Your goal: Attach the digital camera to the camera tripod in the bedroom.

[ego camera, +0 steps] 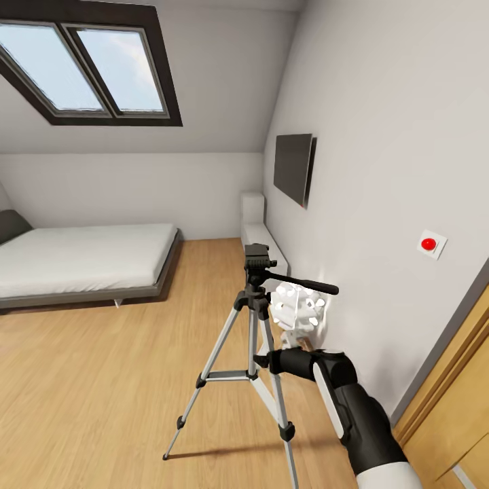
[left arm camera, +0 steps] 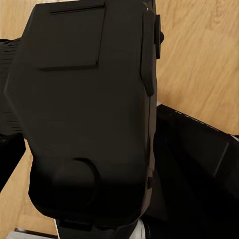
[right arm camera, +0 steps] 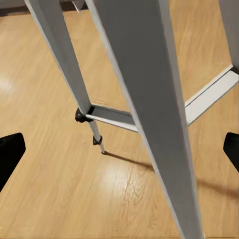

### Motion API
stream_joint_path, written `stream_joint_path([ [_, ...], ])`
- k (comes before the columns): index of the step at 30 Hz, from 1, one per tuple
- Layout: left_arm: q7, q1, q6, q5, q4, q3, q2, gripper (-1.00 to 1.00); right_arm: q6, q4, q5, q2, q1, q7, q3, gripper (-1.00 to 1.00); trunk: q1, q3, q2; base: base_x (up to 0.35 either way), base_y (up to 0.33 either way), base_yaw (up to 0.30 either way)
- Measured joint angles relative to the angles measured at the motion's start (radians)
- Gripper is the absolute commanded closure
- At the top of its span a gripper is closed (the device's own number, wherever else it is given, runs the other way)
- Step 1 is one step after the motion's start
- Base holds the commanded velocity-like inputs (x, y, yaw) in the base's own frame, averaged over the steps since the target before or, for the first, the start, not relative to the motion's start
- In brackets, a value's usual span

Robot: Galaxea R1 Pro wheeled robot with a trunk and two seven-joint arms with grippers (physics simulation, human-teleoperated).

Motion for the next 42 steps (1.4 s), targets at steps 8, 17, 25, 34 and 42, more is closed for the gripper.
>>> stream_joint_path([
  [8,0.0,0.0,0.0,0.0,0.0,0.0,0.0,1.0,-0.02,0.046,0.002,0.005,-0.025,-0.008,0.0,-1.0,0.0,0.0,0.0,0.0,0.0,0.0],
  [17,0.0,0.0,0.0,0.0,0.0,0.0,-0.002,1.0,-0.057,0.104,0.001,0.006,-0.063,-0.017,-0.001,-1.0,0.0,0.0,0.0,0.0,0.0,0.0],
  [25,0.0,0.0,0.0,0.0,0.0,0.0,-0.003,1.0,-0.128,0.147,0.0,0.006,-0.073,-0.022,-0.001,1.0,0.0,0.0,0.0,0.0,0.0,0.0],
  [34,0.0,0.0,0.0,0.0,0.0,0.0,-0.003,1.0,-0.187,0.223,0.006,0.006,-0.073,-0.021,-0.001,1.0,0.0,0.0,0.0,0.0,0.0,0.0],
  [42,0.0,0.0,0.0,0.0,0.0,0.0,-0.003,1.0,-0.233,0.23,0.008,0.002,-0.073,-0.021,0.0,1.0,0.0,0.0,0.0,0.0,0.0,0.0],
])
